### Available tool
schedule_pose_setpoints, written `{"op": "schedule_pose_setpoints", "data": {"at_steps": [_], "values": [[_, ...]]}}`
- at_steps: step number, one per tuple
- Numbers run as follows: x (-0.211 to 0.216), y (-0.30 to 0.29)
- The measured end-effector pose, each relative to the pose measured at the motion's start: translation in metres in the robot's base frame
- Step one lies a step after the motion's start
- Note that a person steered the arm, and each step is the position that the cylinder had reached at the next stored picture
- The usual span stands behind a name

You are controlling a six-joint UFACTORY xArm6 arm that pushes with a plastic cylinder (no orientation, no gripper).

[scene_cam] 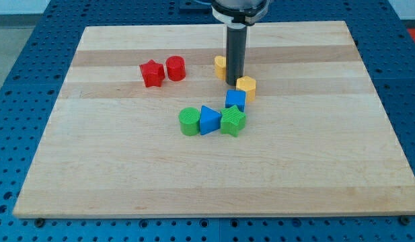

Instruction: Slide the red circle along with red star closer to the center left

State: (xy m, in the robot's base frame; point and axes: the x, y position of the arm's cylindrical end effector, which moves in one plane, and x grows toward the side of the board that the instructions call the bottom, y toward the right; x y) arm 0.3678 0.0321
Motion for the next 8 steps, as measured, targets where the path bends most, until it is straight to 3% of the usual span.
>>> {"op": "schedule_pose_setpoints", "data": {"at_steps": [1, 4, 5, 8], "values": [[-0.034, -0.037], [-0.036, -0.073], [-0.056, -0.096], [-0.046, -0.154]]}}
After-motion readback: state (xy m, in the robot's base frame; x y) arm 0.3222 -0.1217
